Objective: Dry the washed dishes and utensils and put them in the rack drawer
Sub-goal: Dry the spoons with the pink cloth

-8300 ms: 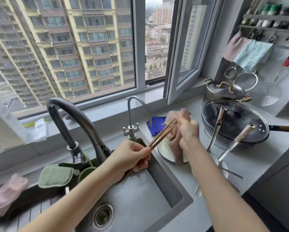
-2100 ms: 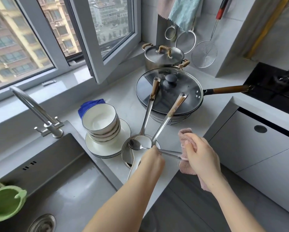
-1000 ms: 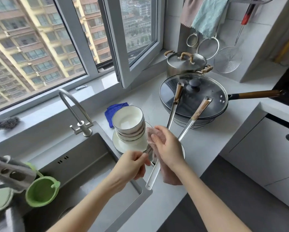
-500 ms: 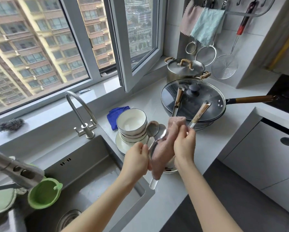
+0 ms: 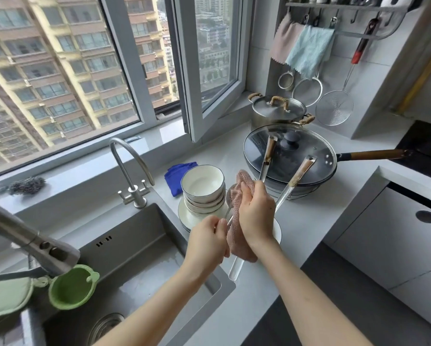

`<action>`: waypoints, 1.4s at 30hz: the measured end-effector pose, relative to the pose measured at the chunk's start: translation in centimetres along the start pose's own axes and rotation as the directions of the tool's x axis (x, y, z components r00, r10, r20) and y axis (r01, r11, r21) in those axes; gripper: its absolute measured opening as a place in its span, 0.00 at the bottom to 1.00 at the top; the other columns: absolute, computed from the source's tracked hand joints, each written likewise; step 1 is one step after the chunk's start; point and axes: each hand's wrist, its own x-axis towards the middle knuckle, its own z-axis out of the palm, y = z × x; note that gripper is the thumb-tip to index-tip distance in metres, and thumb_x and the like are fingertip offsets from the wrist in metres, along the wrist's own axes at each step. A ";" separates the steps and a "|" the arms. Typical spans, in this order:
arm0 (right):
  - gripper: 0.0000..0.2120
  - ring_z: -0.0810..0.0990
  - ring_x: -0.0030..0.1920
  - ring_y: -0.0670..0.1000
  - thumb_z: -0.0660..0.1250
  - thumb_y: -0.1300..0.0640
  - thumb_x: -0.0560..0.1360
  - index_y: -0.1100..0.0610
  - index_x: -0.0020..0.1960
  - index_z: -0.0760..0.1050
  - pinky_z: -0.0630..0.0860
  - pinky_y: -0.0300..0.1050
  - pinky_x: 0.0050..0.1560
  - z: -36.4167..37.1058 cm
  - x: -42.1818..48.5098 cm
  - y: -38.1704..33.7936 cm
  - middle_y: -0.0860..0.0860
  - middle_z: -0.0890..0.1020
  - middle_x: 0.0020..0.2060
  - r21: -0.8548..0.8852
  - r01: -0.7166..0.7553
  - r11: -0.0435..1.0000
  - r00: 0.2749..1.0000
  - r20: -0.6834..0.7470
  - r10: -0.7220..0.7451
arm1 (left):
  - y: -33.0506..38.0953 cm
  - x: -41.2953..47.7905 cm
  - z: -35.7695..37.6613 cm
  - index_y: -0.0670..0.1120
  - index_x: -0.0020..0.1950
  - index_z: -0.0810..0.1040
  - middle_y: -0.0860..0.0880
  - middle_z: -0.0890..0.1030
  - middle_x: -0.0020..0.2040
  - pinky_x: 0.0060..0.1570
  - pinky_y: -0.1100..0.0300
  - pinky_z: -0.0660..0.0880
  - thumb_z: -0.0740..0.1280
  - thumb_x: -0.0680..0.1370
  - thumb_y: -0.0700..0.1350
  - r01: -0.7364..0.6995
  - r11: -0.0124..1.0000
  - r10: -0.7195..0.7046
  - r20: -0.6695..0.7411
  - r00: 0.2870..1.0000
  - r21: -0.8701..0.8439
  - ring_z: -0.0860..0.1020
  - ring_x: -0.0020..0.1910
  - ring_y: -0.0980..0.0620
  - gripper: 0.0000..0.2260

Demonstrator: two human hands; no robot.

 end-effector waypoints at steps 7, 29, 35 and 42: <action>0.17 0.78 0.57 0.56 0.55 0.50 0.82 0.64 0.54 0.74 0.71 0.47 0.59 -1.4 1.8 -0.6 0.52 0.80 0.47 0.286 -0.425 0.859 0.902 0.217 0.374 | -0.4 0.3 -4.4 0.43 0.35 0.68 0.50 0.72 0.21 0.21 0.66 0.63 0.56 0.81 0.42 0.028 0.969 -0.068 -0.157 0.985 -0.244 0.66 0.19 0.54 0.15; 0.05 0.73 0.30 0.48 0.63 0.67 0.78 0.60 0.44 0.74 0.75 0.37 0.33 0.4 -4.6 -13.1 0.52 0.74 0.31 0.437 -0.480 0.761 0.268 0.899 -0.347 | 1.0 -2.9 -19.5 0.52 0.57 0.80 0.53 0.82 0.46 0.46 0.61 0.76 0.69 0.74 0.53 -0.302 0.874 0.370 -0.119 0.921 0.380 0.79 0.40 0.59 0.13; 0.05 0.73 0.29 0.48 0.67 0.60 0.73 0.62 0.43 0.73 0.72 0.40 0.34 1.5 -4.8 -15.5 0.47 0.75 0.29 0.452 -0.268 0.851 0.163 0.891 -0.423 | 1.1 -4.3 -22.8 0.44 0.47 0.85 0.49 0.85 0.42 0.44 0.62 0.75 0.69 0.75 0.47 -0.398 0.743 0.515 -0.078 0.854 0.539 0.80 0.39 0.54 0.09; 0.06 0.71 0.28 0.49 0.67 0.65 0.76 0.67 0.43 0.72 0.76 0.44 0.33 2.4 -6.7 -17.1 0.49 0.73 0.27 0.377 -0.262 0.888 0.122 0.926 -0.357 | -1.4 -5.8 -24.7 0.44 0.41 0.82 0.50 0.81 0.33 0.33 0.61 0.74 0.68 0.74 0.52 -0.306 0.767 0.439 -0.113 0.892 0.563 0.77 0.31 0.53 0.12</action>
